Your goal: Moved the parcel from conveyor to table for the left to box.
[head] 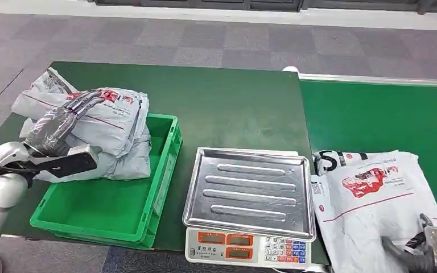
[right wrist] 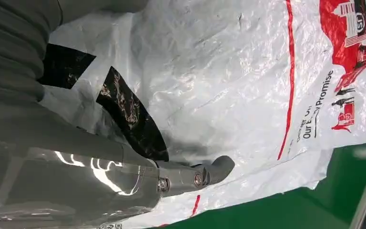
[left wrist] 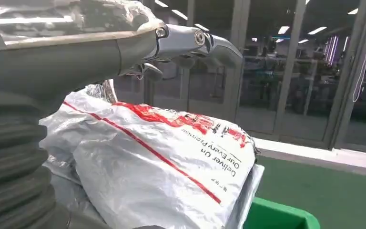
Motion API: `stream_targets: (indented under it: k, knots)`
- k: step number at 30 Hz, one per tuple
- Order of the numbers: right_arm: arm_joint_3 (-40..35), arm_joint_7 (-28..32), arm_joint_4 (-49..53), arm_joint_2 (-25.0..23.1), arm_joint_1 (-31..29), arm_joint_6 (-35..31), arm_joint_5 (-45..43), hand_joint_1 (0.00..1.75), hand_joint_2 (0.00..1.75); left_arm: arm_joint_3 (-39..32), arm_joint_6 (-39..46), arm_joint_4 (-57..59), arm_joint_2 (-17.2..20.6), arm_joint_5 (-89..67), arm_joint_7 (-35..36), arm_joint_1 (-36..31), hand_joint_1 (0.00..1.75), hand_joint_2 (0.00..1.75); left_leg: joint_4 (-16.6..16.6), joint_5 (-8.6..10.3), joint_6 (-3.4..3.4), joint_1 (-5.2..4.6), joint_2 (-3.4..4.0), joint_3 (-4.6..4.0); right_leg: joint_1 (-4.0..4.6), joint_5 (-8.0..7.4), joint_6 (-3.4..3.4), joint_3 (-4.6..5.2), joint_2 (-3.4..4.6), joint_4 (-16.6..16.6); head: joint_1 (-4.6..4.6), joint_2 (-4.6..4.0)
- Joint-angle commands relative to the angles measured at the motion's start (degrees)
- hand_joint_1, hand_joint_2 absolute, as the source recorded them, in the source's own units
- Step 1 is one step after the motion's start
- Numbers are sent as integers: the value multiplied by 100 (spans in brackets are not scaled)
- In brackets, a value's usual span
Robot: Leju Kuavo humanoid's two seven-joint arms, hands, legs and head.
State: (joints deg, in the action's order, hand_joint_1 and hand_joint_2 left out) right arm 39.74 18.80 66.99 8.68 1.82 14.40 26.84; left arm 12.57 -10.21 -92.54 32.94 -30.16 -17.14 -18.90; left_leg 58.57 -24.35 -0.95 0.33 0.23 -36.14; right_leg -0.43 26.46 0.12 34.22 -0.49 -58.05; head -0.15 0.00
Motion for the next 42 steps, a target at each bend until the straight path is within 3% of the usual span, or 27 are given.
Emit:
stream_targets:
  k: [1,7,12,17,18,19,42]
  knots:
    - [-330,-63,-926,127,-268,129,332,0,175,52,-152,147,-36,91,11,-119,0,175,-9,-2,1,6,1,19,6,-1,0,-22,4,15,0,0]
    - [-495,-82,-1030,190,-266,156,480,0,175,54,-178,142,-13,115,17,-127,0,175,-14,-2,1,5,0,25,5,-1,0,-29,4,19,0,0]
    - [-893,-127,-1337,251,-515,17,688,0,175,-224,-162,-138,198,274,39,331,0,175,-8,-4,1,7,17,25,9,-5,0,-26,19,15,0,0]
    - [-826,-185,-1131,228,-276,40,641,0,175,-104,-250,-9,107,328,-14,94,0,175,-20,1,1,8,18,41,10,-8,-2,-41,20,27,0,0]
    - [-815,-187,-1126,231,-254,46,639,31,175,-77,-259,-6,85,323,-11,63,0,175,-6,-1,1,7,17,28,9,-5,-1,-26,16,11,0,0]
    - [-801,-188,-1106,224,-243,69,632,175,175,-53,-266,12,72,321,-9,42,0,175,-15,3,2,6,5,35,8,-6,0,-37,5,19,0,0]
    - [-799,-195,-1046,194,-302,70,640,175,175,56,-261,17,-38,258,52,-13,0,175,-15,2,-4,11,20,64,15,-10,-6,-62,19,22,0,0]
